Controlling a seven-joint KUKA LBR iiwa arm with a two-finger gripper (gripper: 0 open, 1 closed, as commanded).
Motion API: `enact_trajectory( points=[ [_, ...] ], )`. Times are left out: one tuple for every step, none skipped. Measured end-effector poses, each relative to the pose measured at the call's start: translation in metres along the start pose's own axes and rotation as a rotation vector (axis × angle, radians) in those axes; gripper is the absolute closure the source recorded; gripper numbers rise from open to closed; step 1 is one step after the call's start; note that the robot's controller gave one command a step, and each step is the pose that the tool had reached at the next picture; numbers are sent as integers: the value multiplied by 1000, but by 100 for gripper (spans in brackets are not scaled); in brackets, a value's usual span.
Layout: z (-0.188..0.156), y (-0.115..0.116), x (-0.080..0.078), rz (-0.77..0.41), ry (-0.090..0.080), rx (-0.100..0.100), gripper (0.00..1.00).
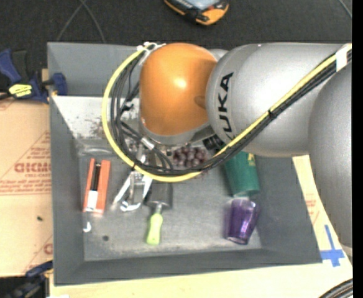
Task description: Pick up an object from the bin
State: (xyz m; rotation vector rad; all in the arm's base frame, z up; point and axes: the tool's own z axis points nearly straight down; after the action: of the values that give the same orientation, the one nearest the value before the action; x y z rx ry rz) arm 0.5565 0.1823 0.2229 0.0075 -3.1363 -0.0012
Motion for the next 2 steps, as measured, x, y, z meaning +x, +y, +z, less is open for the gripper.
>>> enact_trajectory(
  points=[
    [-5, -1, -2, 4, -8, -2, 0],
    [142, -56, -34, -218, -18, -2, 0]
  ],
)
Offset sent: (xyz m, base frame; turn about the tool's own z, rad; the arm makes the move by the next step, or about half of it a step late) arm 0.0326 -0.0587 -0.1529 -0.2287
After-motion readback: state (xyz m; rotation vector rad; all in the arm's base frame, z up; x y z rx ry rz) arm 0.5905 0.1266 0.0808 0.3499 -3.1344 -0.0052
